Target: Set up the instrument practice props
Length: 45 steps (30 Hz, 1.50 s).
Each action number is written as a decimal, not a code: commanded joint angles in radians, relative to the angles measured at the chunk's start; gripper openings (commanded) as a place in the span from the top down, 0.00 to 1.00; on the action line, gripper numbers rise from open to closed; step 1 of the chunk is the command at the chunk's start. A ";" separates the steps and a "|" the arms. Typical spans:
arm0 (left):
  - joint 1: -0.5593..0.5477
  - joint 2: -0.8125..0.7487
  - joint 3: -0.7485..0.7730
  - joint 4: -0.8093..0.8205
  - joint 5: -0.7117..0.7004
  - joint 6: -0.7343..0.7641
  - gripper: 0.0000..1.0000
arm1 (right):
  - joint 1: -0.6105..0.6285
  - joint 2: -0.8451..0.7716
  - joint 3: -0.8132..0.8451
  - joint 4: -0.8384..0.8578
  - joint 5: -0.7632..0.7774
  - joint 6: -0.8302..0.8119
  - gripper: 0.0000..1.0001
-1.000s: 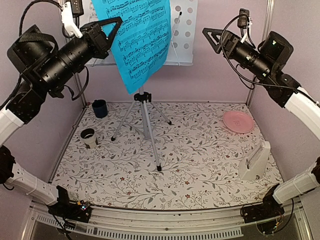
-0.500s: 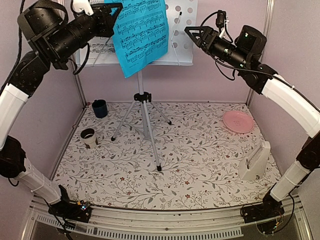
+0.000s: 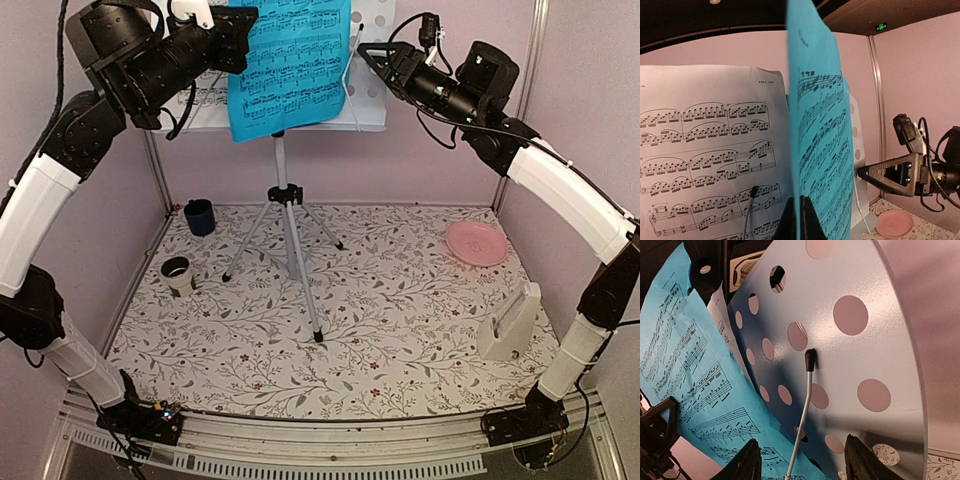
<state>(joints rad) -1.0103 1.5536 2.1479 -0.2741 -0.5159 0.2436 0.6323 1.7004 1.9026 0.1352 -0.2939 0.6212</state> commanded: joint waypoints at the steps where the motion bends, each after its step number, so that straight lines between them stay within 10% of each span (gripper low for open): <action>1: 0.015 0.017 0.034 0.025 -0.026 0.050 1.00 | 0.020 0.035 0.053 0.011 -0.009 0.007 0.44; 22: 0.019 0.051 0.039 0.132 -0.132 0.139 1.00 | 0.040 0.097 0.129 0.014 -0.011 -0.008 1.00; 45: 0.012 0.161 0.138 0.206 -0.205 0.274 1.00 | 0.064 0.071 0.108 0.044 -0.009 -0.171 1.00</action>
<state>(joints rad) -1.0050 1.6688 2.2307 -0.0792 -0.7406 0.4850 0.6838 1.7889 2.0090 0.1513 -0.2943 0.5152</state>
